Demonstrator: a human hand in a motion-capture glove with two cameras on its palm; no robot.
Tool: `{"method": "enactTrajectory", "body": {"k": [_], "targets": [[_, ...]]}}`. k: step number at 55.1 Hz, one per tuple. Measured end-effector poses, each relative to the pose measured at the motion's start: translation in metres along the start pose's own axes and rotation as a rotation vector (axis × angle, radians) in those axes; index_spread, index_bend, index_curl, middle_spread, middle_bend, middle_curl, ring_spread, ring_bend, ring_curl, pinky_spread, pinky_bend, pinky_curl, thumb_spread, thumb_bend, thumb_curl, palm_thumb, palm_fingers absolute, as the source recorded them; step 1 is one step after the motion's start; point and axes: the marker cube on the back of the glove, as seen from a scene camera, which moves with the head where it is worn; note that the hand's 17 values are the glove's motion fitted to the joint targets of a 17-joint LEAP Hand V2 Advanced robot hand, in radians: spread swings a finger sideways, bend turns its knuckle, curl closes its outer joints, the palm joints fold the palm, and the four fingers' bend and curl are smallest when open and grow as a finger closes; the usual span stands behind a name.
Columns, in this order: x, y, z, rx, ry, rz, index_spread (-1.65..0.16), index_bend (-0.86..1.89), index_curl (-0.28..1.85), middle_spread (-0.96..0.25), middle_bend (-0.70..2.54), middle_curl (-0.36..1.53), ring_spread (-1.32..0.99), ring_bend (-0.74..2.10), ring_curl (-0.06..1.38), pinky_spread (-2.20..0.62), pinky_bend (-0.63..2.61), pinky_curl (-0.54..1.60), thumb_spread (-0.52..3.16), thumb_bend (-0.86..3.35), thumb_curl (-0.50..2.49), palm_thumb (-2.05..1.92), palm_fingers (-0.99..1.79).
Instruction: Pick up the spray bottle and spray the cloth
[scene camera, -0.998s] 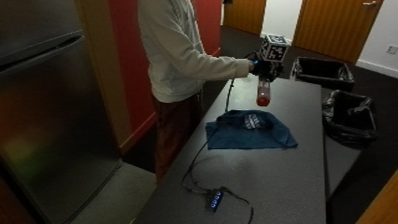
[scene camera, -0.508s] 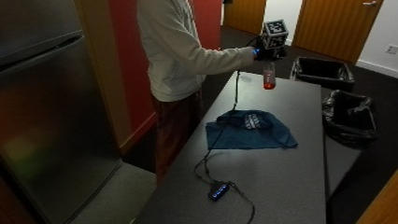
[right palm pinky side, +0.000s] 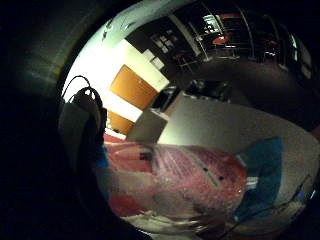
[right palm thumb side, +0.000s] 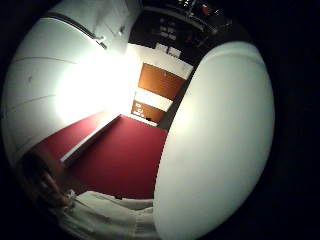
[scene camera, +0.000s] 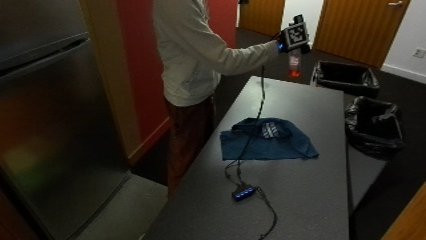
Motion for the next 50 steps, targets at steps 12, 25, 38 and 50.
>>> {"method": "enactTrajectory", "body": {"k": [12,25,38,50], "targets": [[-0.024,-0.022,0.018,0.047,-0.204,-0.004,-0.21,0.34,0.57,-0.17,0.59,0.53,-0.22,0.61,0.49,-0.28,0.32,0.40,-0.04,-0.03,0.74,1.06,1.33],[-0.003,-0.028,0.092,0.007,-0.163,0.023,-0.21,0.32,0.57,-0.17,0.57,0.53,-0.22,0.60,0.49,-0.28,0.33,0.40,-0.02,-0.03,0.75,1.07,1.31],[0.053,-0.002,0.097,-0.213,0.044,0.096,-0.21,0.29,0.57,-0.18,0.56,0.53,-0.22,0.59,0.49,-0.29,0.32,0.40,0.00,-0.03,0.75,1.08,1.31],[0.064,-0.032,0.158,-0.046,-0.047,0.098,-0.22,0.28,0.57,-0.18,0.55,0.53,-0.21,0.58,0.49,-0.29,0.32,0.40,0.01,-0.03,0.76,1.07,1.30]]}}
